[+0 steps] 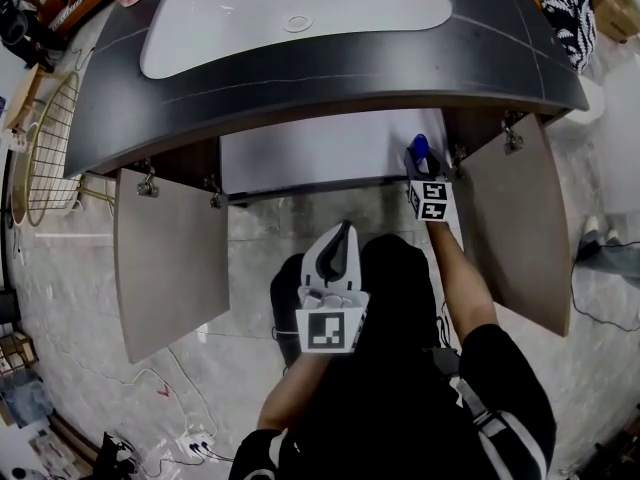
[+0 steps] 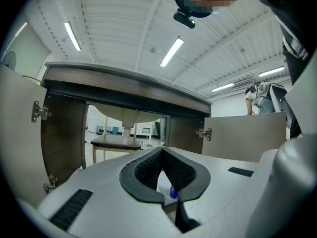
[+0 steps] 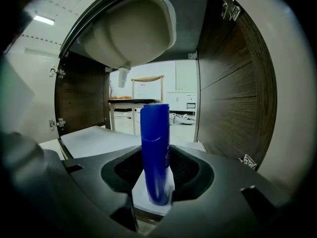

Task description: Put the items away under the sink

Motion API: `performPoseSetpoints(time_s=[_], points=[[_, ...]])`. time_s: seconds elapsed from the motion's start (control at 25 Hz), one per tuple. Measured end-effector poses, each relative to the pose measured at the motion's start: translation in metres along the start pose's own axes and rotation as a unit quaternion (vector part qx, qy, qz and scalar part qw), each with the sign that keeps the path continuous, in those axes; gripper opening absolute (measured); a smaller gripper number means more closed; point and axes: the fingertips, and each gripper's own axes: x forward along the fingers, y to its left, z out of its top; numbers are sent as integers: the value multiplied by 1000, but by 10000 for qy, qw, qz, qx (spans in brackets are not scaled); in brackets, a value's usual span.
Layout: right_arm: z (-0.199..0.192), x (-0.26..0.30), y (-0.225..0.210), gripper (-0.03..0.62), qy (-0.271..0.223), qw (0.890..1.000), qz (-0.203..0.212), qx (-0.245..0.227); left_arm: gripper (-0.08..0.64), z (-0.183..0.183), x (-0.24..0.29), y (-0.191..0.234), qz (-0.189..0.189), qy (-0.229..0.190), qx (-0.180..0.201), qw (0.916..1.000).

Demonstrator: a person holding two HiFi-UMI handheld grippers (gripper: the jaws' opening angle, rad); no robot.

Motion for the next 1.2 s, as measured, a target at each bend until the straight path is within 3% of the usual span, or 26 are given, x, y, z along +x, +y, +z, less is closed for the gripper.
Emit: performPoseSetpoints(time_s=[0.56, 0.92, 1.08, 1.2], points=[[-6, -7, 0, 173, 219, 9997, -6, 112, 14, -3, 7, 4, -65, 73, -106, 9999], [-4, -31, 7, 198, 422, 9990, -19, -114, 14, -3, 16, 4, -214, 142, -264, 9993], [0, -57, 15, 144, 615, 9981, -11, 8, 14, 7, 21, 1, -319, 317, -308, 9985], [2, -73, 18, 42, 1014, 9944, -67, 293, 14, 25, 25, -1, -308, 514, -393, 9974]])
